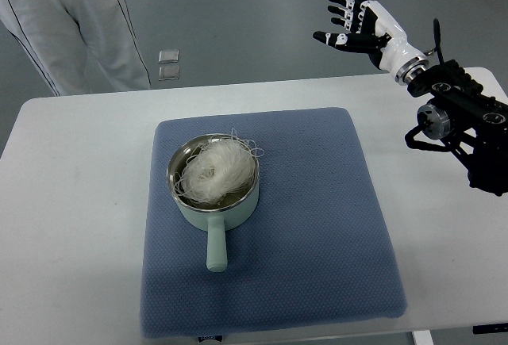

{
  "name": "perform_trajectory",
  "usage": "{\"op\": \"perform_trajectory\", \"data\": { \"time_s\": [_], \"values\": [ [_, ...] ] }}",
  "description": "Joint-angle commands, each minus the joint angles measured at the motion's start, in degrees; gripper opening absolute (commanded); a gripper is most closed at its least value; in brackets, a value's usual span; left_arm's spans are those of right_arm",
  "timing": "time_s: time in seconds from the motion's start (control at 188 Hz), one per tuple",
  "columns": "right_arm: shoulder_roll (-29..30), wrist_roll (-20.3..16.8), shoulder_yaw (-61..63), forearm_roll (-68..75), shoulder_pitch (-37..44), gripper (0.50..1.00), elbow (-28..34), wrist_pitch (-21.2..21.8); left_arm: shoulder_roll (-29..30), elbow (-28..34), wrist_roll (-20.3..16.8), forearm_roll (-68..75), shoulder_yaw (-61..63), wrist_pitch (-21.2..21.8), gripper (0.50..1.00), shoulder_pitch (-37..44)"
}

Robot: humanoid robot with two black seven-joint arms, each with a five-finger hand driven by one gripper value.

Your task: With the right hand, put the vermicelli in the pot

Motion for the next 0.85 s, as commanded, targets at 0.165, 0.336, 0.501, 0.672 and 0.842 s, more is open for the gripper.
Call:
{"op": "perform_trajectory", "data": {
  "time_s": [0.165, 0.336, 0.501, 0.672, 0.842],
  "values": [
    [3.32, -4.61, 0.08, 11.54, -3.86, 0.899, -6.32, -0.12, 0.00, -0.01, 0.00, 0.01, 0.01, 0.03, 1.000, 0.00],
    [4.03, -4.43, 0.26, 14.89, -5.35, 0.901, -6.58, -0.12, 0.00, -0.01, 0.00, 0.01, 0.01, 0.03, 1.000, 0.00],
    [4.64, -2.58, 0.87, 15.24, -5.44, 0.905, -6.94, -0.30, 0.00, -0.01, 0.00, 0.01, 0.01, 0.03, 1.000, 0.00],
    [5.78, -1.53, 1.31, 15.24, -5.79, 0.913, -8.69, -1.71, 0.00, -0.01, 0.00, 0.01, 0.01, 0.03, 1.000, 0.00],
    [6.14, -1.44, 1.40, 15.24, -6.32, 0.913, -8.69, -3.55, 0.00, -0.01, 0.00, 0.01, 0.01, 0.03, 1.000, 0.00]
  ]
}}
